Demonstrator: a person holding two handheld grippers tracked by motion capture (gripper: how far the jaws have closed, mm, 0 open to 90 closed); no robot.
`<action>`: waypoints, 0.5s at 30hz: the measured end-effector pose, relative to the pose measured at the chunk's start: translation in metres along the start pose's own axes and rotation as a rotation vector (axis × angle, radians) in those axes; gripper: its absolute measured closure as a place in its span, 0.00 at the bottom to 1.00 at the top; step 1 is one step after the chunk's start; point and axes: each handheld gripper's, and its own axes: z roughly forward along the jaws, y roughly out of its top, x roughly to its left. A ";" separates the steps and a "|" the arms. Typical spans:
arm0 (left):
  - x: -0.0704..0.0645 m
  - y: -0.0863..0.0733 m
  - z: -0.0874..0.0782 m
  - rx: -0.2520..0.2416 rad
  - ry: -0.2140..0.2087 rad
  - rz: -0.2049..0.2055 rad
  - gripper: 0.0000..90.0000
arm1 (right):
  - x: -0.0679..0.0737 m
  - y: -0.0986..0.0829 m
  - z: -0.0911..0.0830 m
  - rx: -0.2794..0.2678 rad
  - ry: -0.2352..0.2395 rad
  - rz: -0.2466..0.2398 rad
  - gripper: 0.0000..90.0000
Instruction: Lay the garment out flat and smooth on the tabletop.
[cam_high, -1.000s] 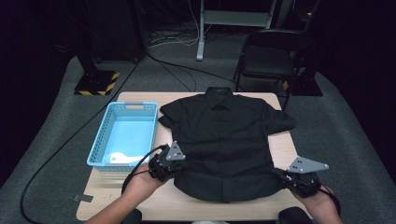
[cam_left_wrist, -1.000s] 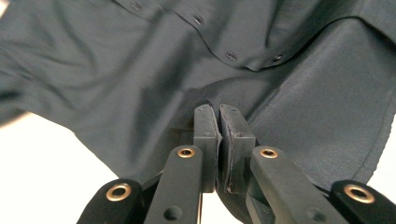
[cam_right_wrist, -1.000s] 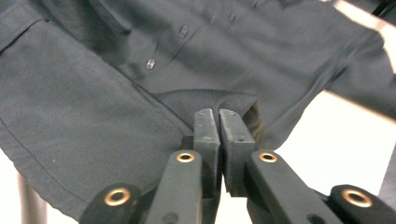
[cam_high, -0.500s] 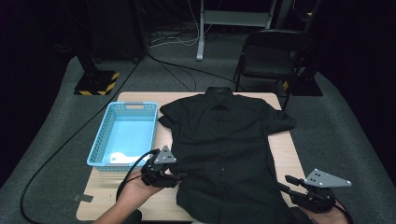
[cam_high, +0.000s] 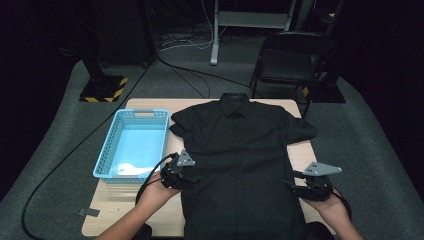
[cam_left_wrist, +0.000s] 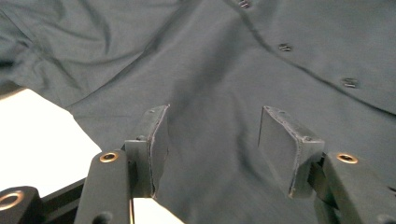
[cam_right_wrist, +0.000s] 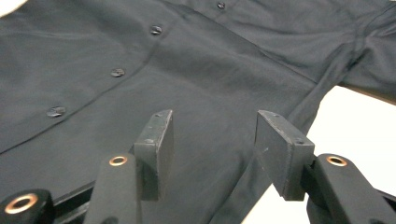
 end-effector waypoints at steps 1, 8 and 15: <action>0.005 0.001 0.011 0.013 0.002 -0.007 0.47 | -0.004 0.001 0.007 0.005 0.002 0.005 0.52; 0.030 0.008 0.059 0.066 0.057 -0.025 0.47 | -0.033 0.007 0.063 0.048 -0.030 0.037 0.53; 0.044 0.007 0.077 0.073 0.092 -0.073 0.46 | -0.041 0.006 0.089 0.091 -0.079 0.019 0.51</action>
